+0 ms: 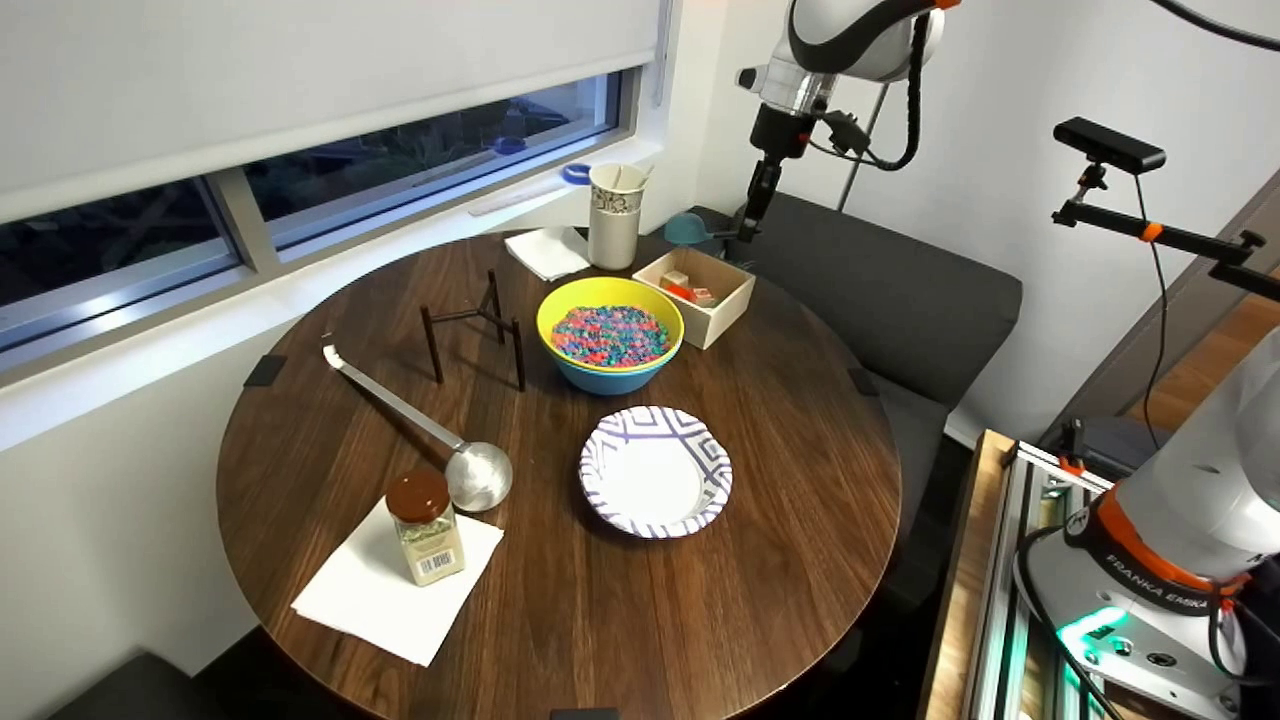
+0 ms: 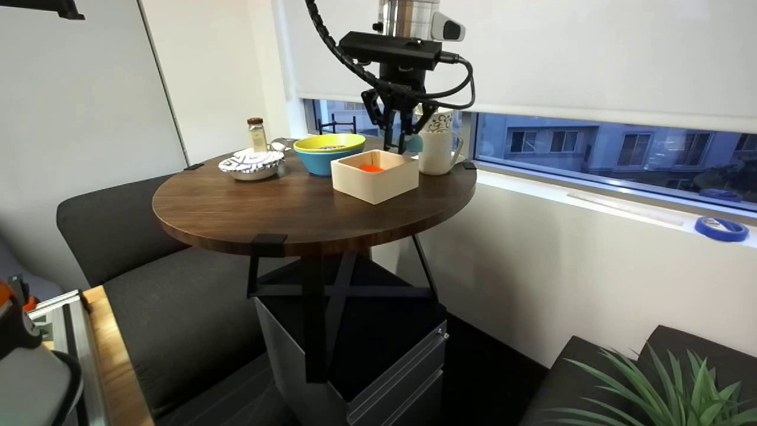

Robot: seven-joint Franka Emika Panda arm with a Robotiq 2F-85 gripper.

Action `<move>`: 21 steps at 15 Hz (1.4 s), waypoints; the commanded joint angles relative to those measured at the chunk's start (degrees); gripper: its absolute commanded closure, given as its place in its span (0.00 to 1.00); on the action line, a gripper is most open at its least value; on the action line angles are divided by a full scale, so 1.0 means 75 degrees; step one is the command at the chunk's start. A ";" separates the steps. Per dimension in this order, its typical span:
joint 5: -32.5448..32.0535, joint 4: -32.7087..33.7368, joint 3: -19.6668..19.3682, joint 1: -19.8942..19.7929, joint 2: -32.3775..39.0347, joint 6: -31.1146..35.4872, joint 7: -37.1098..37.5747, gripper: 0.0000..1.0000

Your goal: Put the blue ladle inside the wooden box

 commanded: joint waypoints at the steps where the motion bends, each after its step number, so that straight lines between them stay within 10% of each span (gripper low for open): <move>1: 0.0128 -0.0273 0.0019 0.0280 -0.0312 -0.0540 -0.0281 0.94; 21: -0.0007 -0.0334 0.0024 0.0423 0.0321 0.0223 -0.1228 0.93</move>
